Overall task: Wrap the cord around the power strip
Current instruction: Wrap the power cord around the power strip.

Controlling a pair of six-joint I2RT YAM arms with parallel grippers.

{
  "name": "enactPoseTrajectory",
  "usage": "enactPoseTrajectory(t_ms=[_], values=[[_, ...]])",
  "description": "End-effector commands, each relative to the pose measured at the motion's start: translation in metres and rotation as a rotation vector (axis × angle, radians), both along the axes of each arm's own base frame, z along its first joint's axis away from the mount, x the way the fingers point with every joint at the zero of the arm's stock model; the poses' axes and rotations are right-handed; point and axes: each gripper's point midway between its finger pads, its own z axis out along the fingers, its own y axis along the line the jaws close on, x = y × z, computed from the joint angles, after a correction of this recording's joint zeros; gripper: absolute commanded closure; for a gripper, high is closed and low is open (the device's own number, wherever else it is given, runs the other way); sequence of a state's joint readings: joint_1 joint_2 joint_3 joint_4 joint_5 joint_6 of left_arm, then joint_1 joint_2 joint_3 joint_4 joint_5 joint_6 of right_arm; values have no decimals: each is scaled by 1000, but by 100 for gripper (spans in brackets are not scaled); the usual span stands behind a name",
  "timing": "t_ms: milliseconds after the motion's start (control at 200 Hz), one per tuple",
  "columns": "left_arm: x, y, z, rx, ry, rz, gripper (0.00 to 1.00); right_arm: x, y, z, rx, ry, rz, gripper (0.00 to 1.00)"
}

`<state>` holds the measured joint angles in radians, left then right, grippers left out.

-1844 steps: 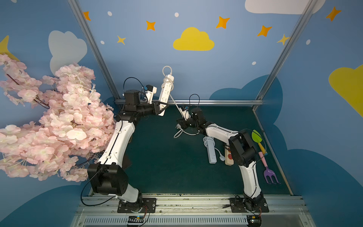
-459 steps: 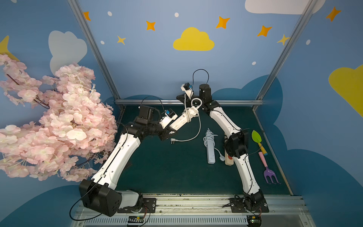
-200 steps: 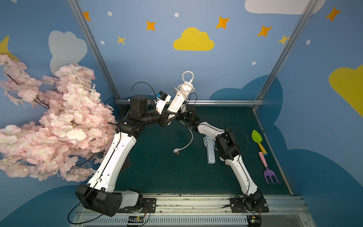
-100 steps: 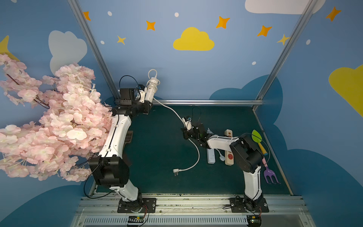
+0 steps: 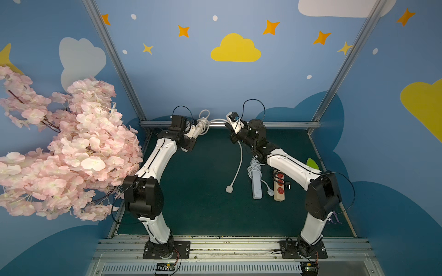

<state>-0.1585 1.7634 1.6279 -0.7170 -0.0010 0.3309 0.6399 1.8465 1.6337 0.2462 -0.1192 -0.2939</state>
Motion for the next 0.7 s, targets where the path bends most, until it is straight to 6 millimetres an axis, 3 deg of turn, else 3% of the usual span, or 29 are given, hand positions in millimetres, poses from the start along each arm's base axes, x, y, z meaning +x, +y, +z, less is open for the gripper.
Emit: enactPoseTrajectory(t_ms=[0, 135, 325, 466, 551, 696], values=[[-29, -19, -16, 60, 110, -145, 97, 15, 6, 19, -50, -69, 55, 100], [-63, -43, -37, 42, 238, -270, 97, 61, 1, 20, -29, -24, 71, 100], [-101, -75, -32, -31, 290, -445, 97, 100, 10, 24, 62, 26, 139, 100], [-134, -113, 6, -238, 204, -635, 97, 121, 16, 2, 117, 64, 185, 100], [-150, -125, 33, -327, 116, -715, 97, 131, 13, -17, 136, 109, 191, 100], [-150, -128, 69, -403, -20, -733, 97, 144, 8, -49, 230, 241, 202, 100]])
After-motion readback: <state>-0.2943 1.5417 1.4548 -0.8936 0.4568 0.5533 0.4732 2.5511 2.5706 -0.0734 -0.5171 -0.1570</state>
